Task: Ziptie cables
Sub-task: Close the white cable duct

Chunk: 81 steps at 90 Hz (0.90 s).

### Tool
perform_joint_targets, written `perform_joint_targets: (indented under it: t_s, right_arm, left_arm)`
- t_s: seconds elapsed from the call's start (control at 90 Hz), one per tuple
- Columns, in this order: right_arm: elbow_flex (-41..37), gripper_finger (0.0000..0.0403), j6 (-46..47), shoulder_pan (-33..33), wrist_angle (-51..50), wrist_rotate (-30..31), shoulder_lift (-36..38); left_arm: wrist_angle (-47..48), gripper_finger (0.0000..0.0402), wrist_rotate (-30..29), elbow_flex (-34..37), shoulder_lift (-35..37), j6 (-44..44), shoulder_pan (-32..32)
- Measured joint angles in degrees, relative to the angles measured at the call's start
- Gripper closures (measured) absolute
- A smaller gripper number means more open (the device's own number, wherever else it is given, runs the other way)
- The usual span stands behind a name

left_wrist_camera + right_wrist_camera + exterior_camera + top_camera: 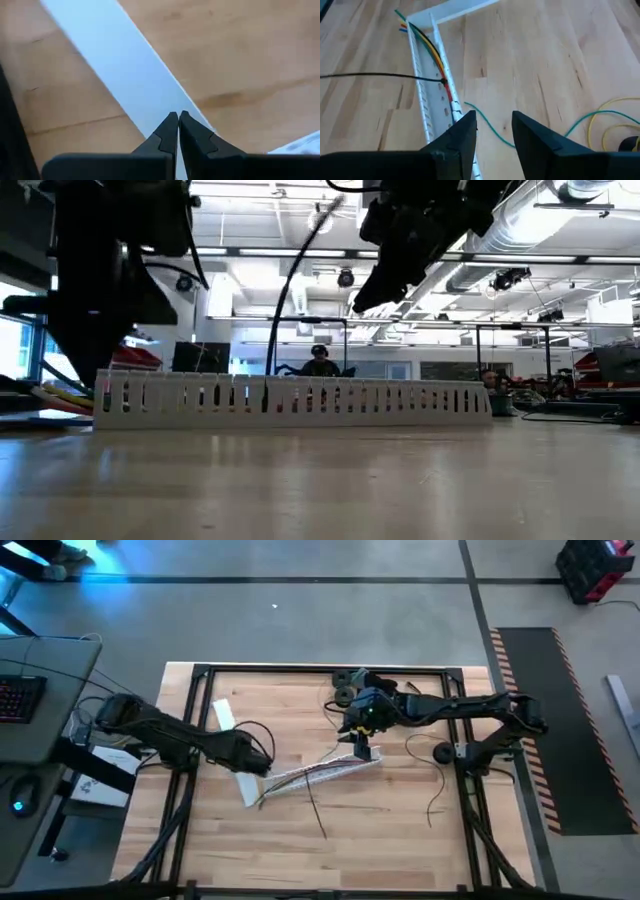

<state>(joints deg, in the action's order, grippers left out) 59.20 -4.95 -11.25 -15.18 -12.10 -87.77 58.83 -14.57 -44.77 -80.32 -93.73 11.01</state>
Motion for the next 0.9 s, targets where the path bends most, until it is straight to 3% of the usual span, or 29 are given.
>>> perform_joint_targets:
  t_s: [0.1, 0.211, 0.433, 0.633, 0.778, 0.9]
  right_arm:
    - [0.0, 0.0293, 0.5, 0.0, 0.0, 0.0, 0.0]
    - [0.0, 0.0293, 0.6, 0.0, 0.0, 0.0, 0.0]
    - [0.0, 0.0293, 0.5, 0.0, 0.0, 0.0, 0.0]
    - [0.0, 0.0293, 0.2, 0.0, 0.0, 0.0, 0.0]
    - [0.0, 0.0293, -0.3, 0.0, 0.0, 0.0, 0.0]
    - [0.0, 0.0293, -0.4, 0.0, 0.0, 0.0, 0.0]
  left_arm:
    - [2.7, 0.039, -3.7, 0.0, 1.9, -6.5, 0.5]
    - [4.4, 0.0351, -5.7, 0.4, 3.0, -10.6, -0.4]
    - [2.3, 0.0217, -4.1, 4.8, 3.4, -18.5, -2.0]
    - [-10.5, 0.0108, -3.7, 11.3, 3.4, -23.2, -4.1]
    - [-14.1, 0.0092, -1.0, 14.2, 2.8, -22.8, -6.1]
    - [-14.3, 0.0114, 0.7, 14.0, 2.5, -16.3, -8.0]
